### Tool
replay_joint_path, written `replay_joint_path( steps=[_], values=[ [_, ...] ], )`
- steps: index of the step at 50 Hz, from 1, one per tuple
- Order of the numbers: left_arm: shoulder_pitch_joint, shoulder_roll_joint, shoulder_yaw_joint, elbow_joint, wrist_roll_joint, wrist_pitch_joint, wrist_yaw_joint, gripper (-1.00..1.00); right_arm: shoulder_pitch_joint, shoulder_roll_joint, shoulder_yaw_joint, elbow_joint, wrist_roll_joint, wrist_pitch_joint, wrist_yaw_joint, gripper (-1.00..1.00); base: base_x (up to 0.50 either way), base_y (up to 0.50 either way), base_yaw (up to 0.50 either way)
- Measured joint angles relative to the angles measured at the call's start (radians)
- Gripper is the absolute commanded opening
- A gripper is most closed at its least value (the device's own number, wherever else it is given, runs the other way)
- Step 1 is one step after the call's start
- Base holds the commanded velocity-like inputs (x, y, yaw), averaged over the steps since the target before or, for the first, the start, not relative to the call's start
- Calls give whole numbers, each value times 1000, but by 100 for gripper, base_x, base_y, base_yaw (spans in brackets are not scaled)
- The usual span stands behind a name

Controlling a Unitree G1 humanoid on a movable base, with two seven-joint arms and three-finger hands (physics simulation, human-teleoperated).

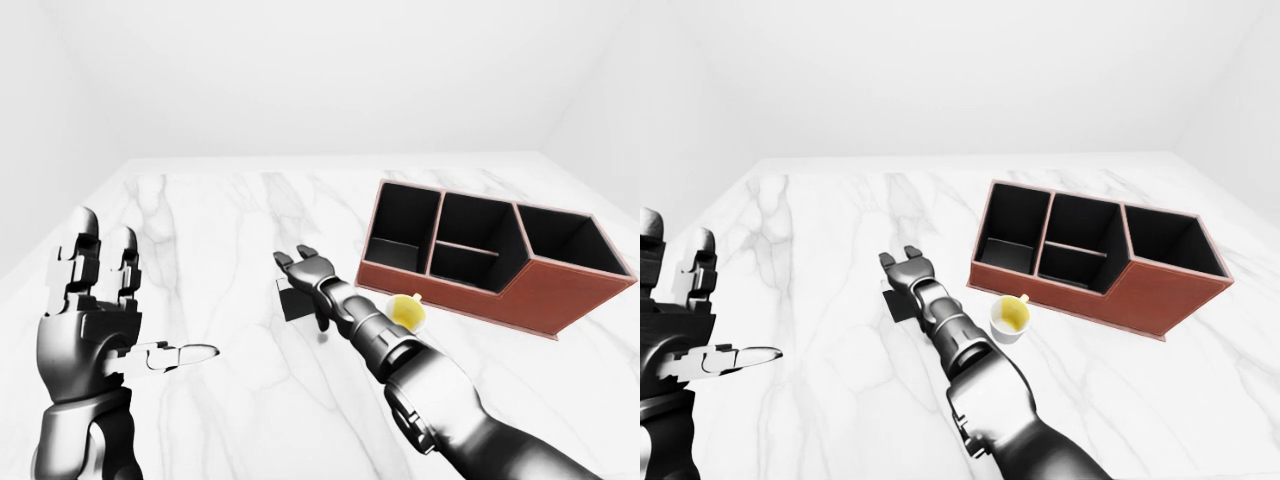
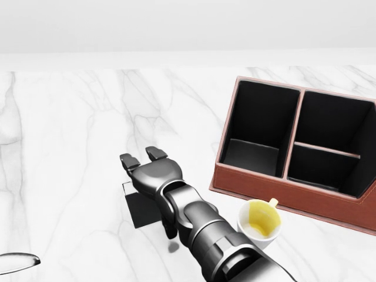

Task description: Pick up the book and place it in the caddy.

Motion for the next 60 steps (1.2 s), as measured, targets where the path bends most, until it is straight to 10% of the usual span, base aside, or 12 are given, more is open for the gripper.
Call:
replay_joint_path(
  steps=[15,16,17,18,34,60],
  values=[
    [8,-1,11,26,-4,0,-7,100,-3,-1,-20,29,5,20,-6,100,0,0,0],
    [9,-1,12,27,-5,0,-7,100,-3,-1,-21,30,5,21,-5,11,0,0,0],
    [10,-2,13,27,-6,0,-8,100,-3,-1,-22,30,5,23,-6,11,0,0,0],
    [11,-2,14,27,-6,0,-9,100,-2,-2,-22,31,5,25,-5,-100,0,0,0],
    [25,-12,38,34,-25,0,-27,100,6,-5,-26,42,10,81,-10,-100,0,0,0],
    [42,-23,14,64,-24,0,-40,100,-35,-27,-21,24,81,66,21,-100,0,0,0]
  ],
)
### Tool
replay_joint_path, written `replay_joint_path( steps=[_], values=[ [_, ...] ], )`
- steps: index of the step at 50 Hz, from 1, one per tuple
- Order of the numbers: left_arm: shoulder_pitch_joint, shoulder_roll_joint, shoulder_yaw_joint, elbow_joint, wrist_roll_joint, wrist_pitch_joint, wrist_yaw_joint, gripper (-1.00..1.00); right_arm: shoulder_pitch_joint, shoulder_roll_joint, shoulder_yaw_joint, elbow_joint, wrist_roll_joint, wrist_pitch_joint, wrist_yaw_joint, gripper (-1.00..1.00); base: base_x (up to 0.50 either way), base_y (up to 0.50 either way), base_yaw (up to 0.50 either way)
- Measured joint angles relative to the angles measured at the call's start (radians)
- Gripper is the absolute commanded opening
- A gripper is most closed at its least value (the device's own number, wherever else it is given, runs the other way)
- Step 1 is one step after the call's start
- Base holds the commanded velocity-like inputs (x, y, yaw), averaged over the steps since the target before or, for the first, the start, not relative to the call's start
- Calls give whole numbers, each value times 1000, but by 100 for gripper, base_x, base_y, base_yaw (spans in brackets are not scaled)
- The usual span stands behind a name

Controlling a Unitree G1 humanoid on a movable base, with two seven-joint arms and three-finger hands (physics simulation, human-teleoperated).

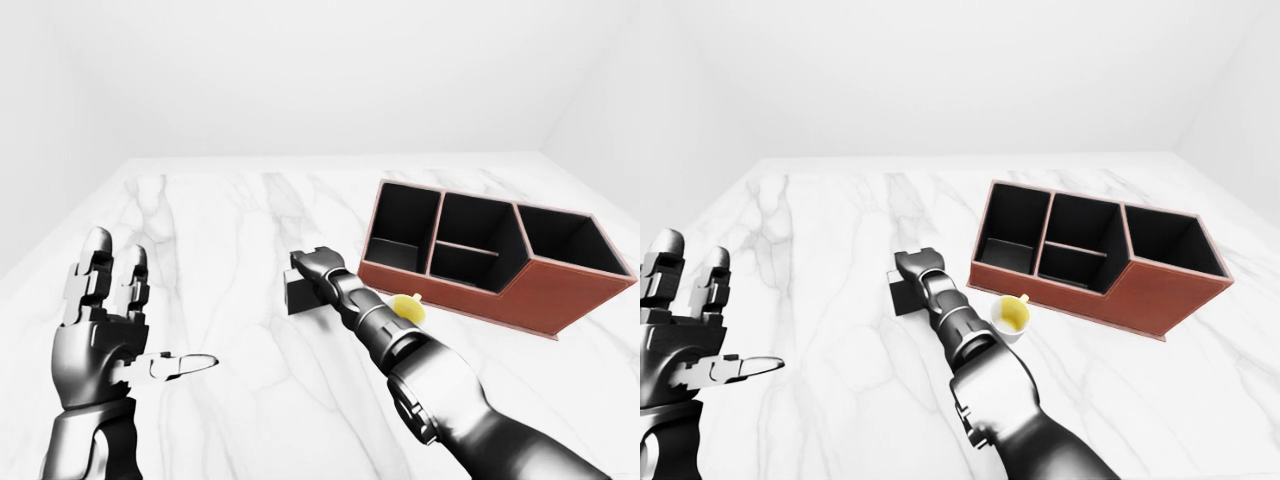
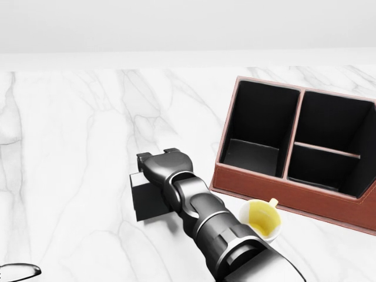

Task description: Pick up the book and place it in the caddy.

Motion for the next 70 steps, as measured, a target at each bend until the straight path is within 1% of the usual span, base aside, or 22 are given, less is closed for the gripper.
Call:
replay_joint_path(
  steps=[9,16,23,33,35,48,60,70],
  values=[
    [10,-7,-8,-13,2,0,-5,100,-35,-13,5,-37,33,-3,32,-100,0,0,0],
    [14,-12,-12,-26,5,0,-9,100,-69,-30,3,-84,64,6,66,-100,0,0,0],
    [15,-16,-25,-36,13,0,-8,100,-100,-56,-5,-157,101,25,104,-100,0,0,0],
    [11,-18,-57,-45,28,0,-2,100,-127,-109,-24,-282,148,67,170,-100,0,0,0],
    [10,-17,-64,-47,31,0,0,100,-127,-122,-29,-315,156,76,189,-100,0,0,0],
    [2,-14,-108,-58,51,0,13,100,-83,-197,-57,-600,171,76,330,-100,0,0,0],
    [13,-17,-150,-82,64,0,18,100,-21,-265,-88,-888,122,76,512,-100,0,0,0],
    [29,-26,-163,-111,70,0,14,100,40,-316,-119,-1076,72,76,642,-100,0,0,0]
  ],
)
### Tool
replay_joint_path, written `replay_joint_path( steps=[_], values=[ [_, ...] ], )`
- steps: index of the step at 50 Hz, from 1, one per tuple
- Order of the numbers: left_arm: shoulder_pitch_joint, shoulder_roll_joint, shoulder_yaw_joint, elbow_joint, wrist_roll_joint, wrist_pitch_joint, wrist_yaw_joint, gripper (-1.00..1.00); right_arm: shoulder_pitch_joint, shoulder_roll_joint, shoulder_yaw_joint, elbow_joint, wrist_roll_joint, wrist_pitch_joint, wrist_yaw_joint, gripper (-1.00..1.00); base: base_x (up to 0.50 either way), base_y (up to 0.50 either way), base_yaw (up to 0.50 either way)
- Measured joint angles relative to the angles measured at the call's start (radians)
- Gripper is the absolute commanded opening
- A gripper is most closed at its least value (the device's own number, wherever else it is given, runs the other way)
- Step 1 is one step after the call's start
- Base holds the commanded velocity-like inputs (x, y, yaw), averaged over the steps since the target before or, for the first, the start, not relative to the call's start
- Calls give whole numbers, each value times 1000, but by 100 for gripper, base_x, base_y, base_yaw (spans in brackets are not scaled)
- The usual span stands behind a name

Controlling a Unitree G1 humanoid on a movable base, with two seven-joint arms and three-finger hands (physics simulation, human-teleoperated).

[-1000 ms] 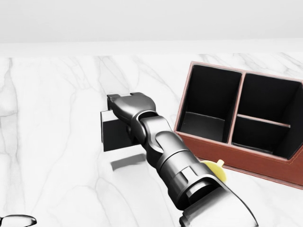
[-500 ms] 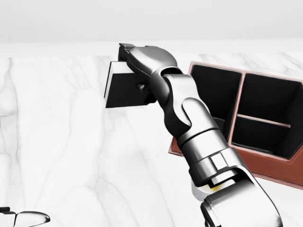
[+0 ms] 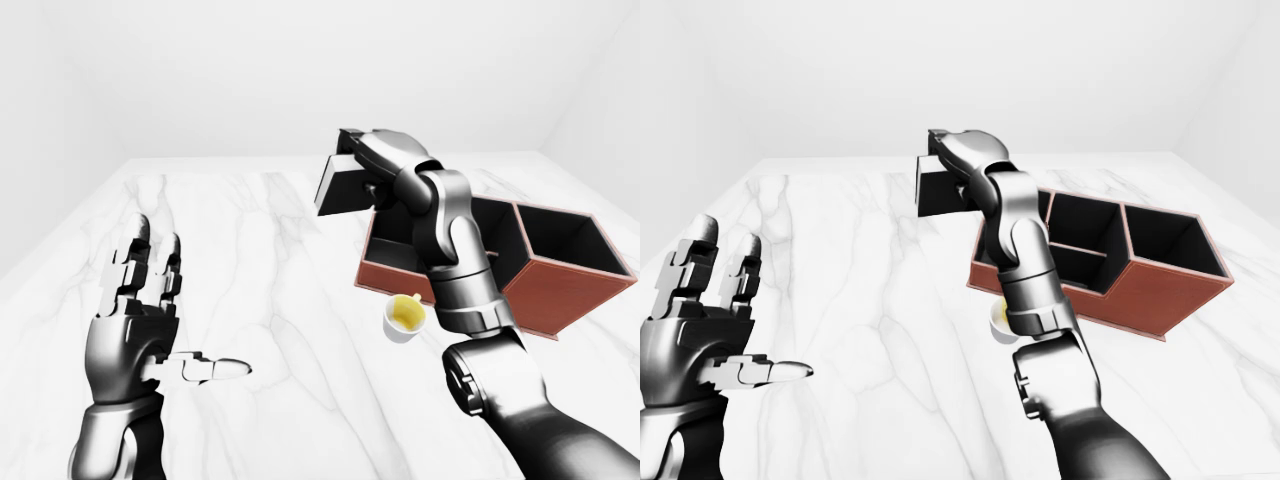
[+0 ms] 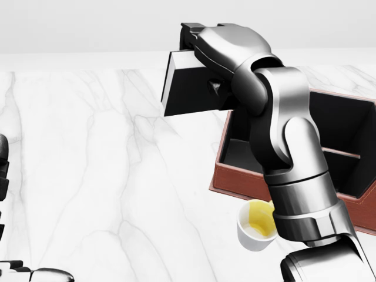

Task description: Pick up the book and place it in the caddy.

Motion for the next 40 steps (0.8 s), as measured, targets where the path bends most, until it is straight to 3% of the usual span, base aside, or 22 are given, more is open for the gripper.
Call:
replay_joint_path(
  steps=[10,40],
  values=[
    [7,-6,-18,-19,10,0,2,100,63,-44,-31,-126,-28,0,74,-100,0,0,0],
    [5,1,-96,9,48,0,21,100,217,-153,-113,-298,-24,0,74,-100,0,0,0]
  ],
)
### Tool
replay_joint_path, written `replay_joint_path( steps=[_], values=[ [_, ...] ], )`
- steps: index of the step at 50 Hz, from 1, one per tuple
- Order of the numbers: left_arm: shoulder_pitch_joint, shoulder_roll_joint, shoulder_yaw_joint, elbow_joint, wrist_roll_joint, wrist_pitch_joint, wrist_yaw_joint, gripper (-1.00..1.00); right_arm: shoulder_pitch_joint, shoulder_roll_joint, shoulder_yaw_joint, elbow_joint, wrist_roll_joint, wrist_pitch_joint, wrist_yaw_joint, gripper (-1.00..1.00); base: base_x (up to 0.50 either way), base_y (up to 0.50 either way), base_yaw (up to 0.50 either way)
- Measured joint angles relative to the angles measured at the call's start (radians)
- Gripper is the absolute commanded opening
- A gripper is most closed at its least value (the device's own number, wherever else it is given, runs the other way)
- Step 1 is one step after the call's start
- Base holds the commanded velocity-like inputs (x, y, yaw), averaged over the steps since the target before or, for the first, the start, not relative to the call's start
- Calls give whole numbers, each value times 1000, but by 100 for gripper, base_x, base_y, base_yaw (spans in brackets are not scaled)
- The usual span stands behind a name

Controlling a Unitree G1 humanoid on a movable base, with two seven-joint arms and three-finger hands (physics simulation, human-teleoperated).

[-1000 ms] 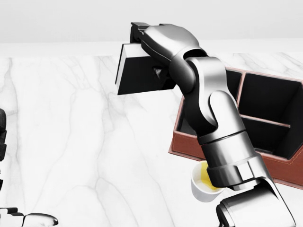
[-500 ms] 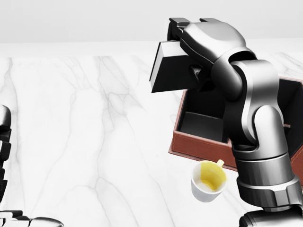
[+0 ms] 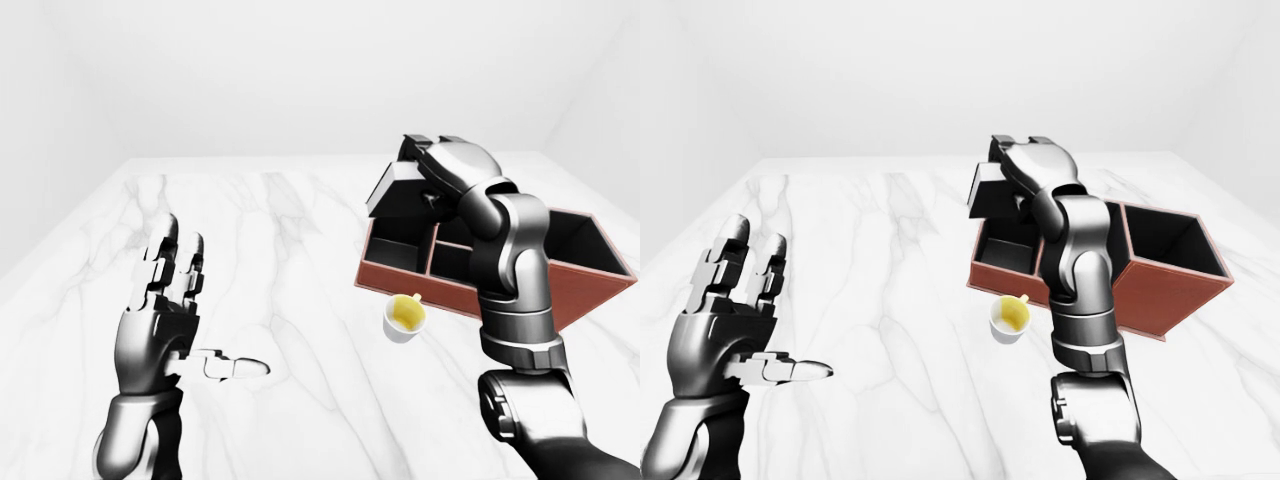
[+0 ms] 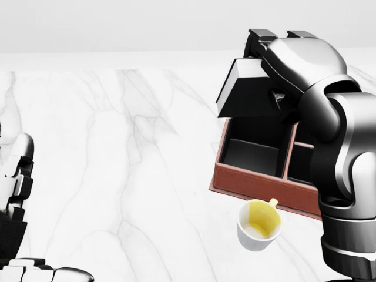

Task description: Pick up the book and place it in the caddy.

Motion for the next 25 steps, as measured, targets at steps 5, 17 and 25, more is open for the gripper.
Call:
replay_joint_path(
  steps=[5,17,25],
  values=[
    [-1,2,-10,8,2,0,1,100,26,-11,-11,-21,-4,0,0,-100,0,0,0],
    [7,4,-32,20,10,0,2,100,87,-32,-35,-63,-18,0,0,-100,0,0,0],
    [15,4,-40,26,10,0,-1,100,123,-40,-48,-85,-26,0,0,-100,0,0,0]
  ],
)
